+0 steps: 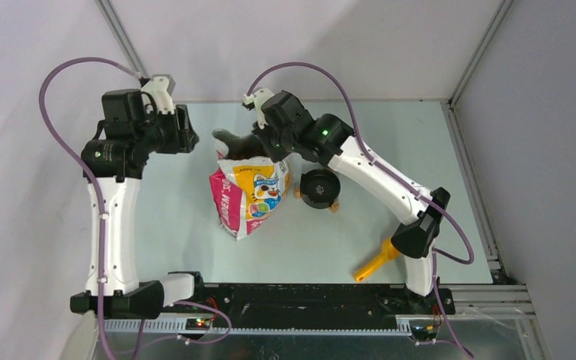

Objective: Serve the pet food

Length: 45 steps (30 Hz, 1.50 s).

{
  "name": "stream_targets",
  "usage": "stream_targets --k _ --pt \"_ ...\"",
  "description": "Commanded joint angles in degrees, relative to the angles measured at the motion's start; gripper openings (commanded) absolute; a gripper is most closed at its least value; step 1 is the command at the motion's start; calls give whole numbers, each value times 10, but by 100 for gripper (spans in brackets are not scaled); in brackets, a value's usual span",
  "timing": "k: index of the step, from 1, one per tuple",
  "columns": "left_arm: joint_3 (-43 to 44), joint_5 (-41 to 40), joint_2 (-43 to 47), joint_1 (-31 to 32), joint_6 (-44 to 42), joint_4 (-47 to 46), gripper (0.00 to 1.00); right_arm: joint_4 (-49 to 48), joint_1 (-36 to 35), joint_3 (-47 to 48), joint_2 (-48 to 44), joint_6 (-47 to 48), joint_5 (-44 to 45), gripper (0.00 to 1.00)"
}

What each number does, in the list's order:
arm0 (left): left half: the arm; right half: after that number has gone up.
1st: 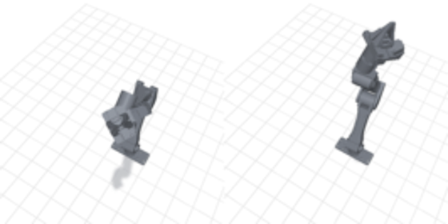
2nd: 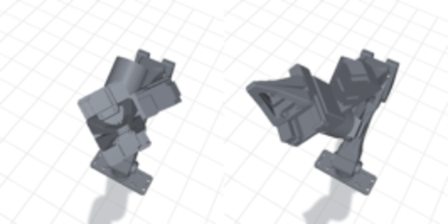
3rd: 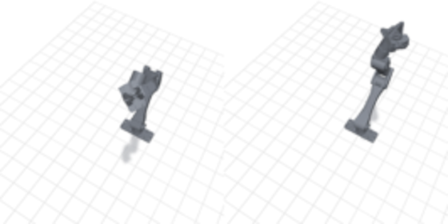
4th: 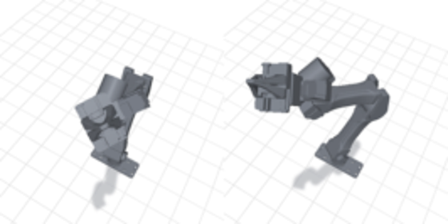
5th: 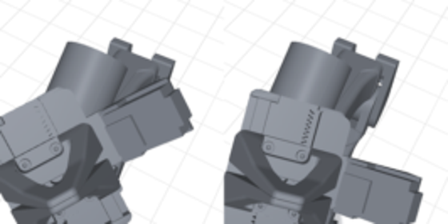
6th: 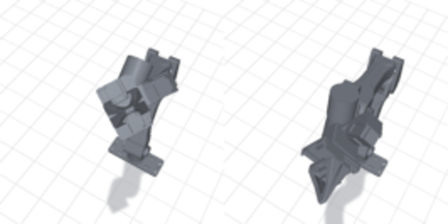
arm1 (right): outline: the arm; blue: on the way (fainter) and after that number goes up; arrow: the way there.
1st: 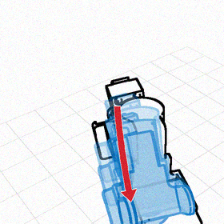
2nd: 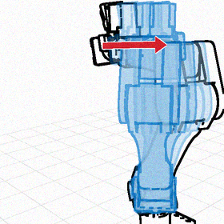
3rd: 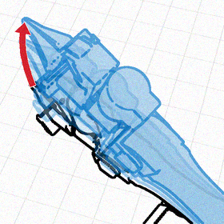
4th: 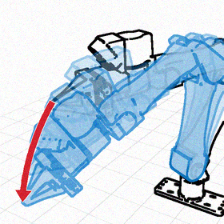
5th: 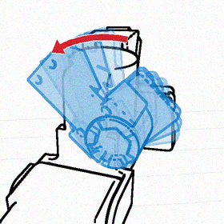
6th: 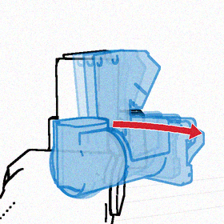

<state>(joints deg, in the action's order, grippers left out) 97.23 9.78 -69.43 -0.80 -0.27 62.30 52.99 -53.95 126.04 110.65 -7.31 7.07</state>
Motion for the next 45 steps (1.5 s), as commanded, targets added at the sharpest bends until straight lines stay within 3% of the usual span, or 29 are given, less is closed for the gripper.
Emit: stream_targets --k 1,2,6,11,18,21,25,26,28,29,31,33,35,39,42,45 --pt "53 95 -44 32 -55 -42 61 -65 7 59 -22 11 -4 13" --pt "61 103 -57 36 -61 -43 61 -63 6 66 -18 10 -5 21" --pt "93 143 -126 54 -109 -56 64 -58 8 74 -1 5 -11 30" --pt "94 165 -188 94 -219 -31 67 -54 19 66 -1 -2 -25 31" --pt "70 153 -231 125 -247 -65 62 -52 38 47 -20 -4 -44 35" --pt "81 108 -255 138 -235 -76 59 -54 40 29 -32 4 -47 35" --pt "97 -48 -279 136 -137 -153 41 -57 35 -1 -67 21 -45 36" --pt "107 -116 -286 123 -85 -162 31 -59 33 -7 -73 26 -42 37" --pt "120 -138 -291 92 -12 -182 17 -61 32 -37 -92 37 -40 38" --pt "122 -115 -291 81 12 -188 15 -62 32 -47 -108 41 -41 38" --pt "122 -37 -287 79 6 -185 19 -65 35 -80 -132 51 -43 40" --pt "113 68 -273 80 6 -176 37 -65 44 -115 -155 56 -48 42" --pt "88 124 -247 86 17 -180 45 -64 60 -149 -180 58 -56 43" --pt "21 131 -176 96 32 -219 52 -67 113 -223 -240 70 -73 51" --pt "12 105 -143 97 31 -209 57 -59 178 -291 -298 90 -104 64" --pt "-13 62 -76 96 20 -206 62 -36 272 -356 -350 106 -163 71"
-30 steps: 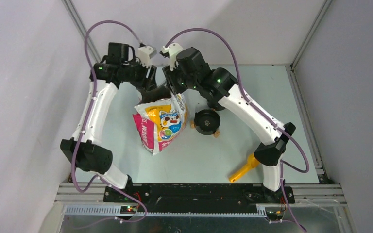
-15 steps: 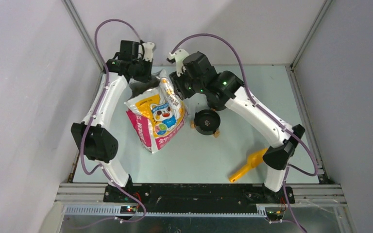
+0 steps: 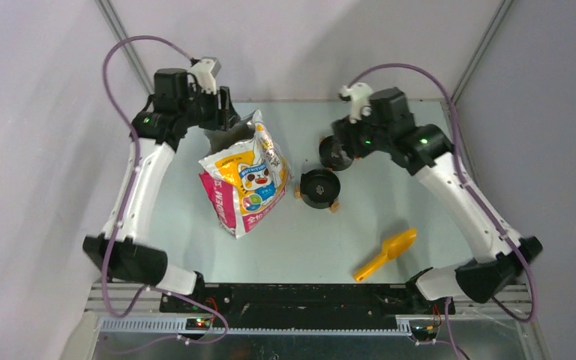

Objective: Serve the pet food

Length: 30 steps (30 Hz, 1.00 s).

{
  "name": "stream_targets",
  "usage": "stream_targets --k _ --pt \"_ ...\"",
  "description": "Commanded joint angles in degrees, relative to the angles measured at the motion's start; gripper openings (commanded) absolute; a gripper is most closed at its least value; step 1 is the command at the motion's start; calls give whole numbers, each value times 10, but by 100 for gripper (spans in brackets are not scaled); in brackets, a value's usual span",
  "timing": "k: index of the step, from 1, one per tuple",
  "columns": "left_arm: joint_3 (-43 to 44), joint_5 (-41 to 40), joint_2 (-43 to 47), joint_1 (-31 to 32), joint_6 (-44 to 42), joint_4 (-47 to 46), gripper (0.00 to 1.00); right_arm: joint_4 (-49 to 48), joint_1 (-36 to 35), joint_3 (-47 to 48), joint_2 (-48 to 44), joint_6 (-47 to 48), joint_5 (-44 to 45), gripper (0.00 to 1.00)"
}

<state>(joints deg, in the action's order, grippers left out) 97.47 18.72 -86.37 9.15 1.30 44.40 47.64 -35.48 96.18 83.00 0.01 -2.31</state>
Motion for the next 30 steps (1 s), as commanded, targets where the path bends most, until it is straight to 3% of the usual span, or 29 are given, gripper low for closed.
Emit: stream_targets --k 1,4,6,11,16,20,25,30 --pt "-25 -45 110 -3 2 -34 63 33 106 -96 -98 37 -78 73" --pt "-83 -56 208 -4 -10 -54 78 68 192 -194 -147 114 -135 74" --pt "-114 -23 260 -4 -40 -58 84 90 227 -240 -171 152 -130 74" --pt "-151 218 332 0 -112 43 86 143 338 -294 -164 188 -133 76" --pt "-208 296 359 26 -104 63 84 211 463 -301 -88 202 -201 74" --pt "-180 267 328 82 -101 70 82 214 534 -300 -98 212 -300 76" --pt "-83 157 217 254 -163 105 82 190 556 -305 -178 215 -301 80" --pt "-17 -35 72 461 -208 118 77 146 583 -315 -266 197 -277 87"
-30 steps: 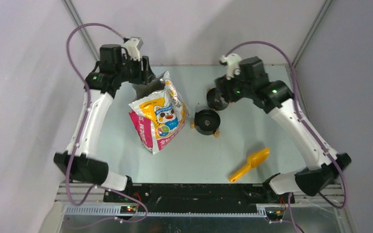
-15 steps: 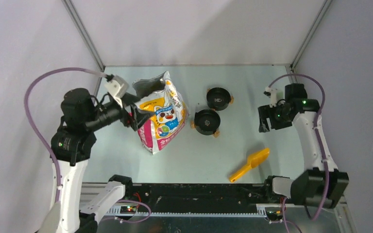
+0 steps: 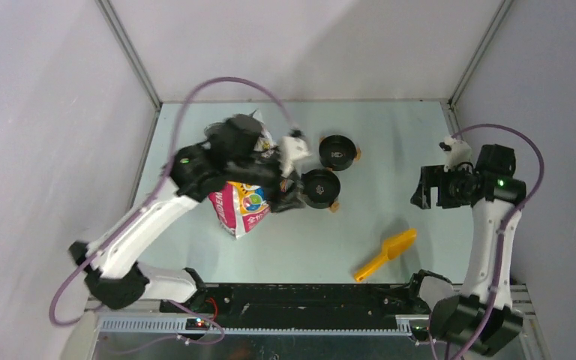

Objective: Serve the pet food

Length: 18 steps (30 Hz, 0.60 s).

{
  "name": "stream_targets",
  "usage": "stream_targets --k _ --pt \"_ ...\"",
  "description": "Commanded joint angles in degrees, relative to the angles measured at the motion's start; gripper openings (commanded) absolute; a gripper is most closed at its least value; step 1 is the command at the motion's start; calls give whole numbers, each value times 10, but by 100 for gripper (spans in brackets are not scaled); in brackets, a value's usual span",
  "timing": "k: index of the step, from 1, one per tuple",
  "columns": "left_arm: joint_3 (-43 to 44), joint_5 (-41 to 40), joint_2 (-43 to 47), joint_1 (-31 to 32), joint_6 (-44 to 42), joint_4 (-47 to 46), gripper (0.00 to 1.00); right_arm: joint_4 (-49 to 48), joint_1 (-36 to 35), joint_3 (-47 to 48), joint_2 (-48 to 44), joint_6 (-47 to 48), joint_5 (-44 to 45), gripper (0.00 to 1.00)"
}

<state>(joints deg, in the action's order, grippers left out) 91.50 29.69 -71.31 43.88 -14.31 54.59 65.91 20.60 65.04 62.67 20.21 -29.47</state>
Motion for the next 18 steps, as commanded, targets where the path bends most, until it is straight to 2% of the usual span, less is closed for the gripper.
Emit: stream_targets --k 1,6,8,10,13,18 --pt "50 -178 -95 129 -44 -2 77 -49 29 0 -84 -20 -4 88" --pt "-23 -228 -173 186 83 -187 69 -68 92 58 -121 -113 0 93" --pt "-62 -231 -200 216 90 -270 68 -60 124 86 -122 -148 -27 93" --pt "-63 -185 -236 244 90 -334 68 -52 155 108 -116 -175 -67 94" --pt "-17 -186 -323 284 83 -375 69 -53 182 134 -108 -196 -103 95" --pt "117 -174 -449 293 118 -377 70 -72 220 156 -109 -244 -139 94"
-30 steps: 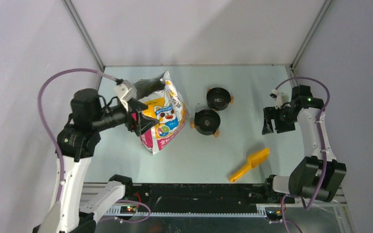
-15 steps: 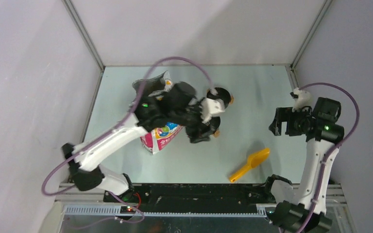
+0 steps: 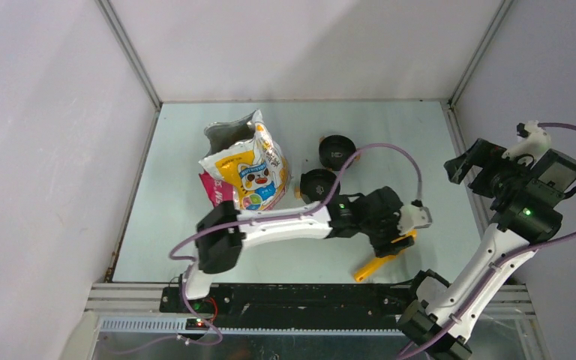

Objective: Serve the pet food

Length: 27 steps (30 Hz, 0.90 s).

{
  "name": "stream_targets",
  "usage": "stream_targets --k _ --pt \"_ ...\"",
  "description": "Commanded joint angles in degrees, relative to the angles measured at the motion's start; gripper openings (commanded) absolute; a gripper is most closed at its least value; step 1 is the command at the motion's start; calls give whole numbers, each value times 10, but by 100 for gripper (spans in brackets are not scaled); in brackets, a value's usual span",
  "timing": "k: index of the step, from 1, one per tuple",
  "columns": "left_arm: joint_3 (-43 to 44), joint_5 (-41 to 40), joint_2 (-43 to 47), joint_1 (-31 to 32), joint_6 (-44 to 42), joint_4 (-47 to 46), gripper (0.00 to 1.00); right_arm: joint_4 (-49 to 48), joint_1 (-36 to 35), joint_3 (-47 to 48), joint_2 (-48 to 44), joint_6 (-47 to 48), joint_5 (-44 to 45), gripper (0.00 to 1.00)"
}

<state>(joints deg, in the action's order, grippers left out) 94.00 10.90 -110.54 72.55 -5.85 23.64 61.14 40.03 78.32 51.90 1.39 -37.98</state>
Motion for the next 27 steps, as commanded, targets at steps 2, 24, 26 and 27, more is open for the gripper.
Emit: stream_targets --k 2,24,26,27 --pt "102 24 -88 14 28 -82 70 -27 36 19 -4 -64 -67 94" --pt "22 -88 -145 25 61 -162 60 0 61 12 -27 -57 -104 89" --pt "22 -94 -146 26 60 -161 60 3 61 12 -28 -54 -105 89" --pt "21 -101 -149 27 53 -159 59 4 62 12 -28 -54 -107 89"
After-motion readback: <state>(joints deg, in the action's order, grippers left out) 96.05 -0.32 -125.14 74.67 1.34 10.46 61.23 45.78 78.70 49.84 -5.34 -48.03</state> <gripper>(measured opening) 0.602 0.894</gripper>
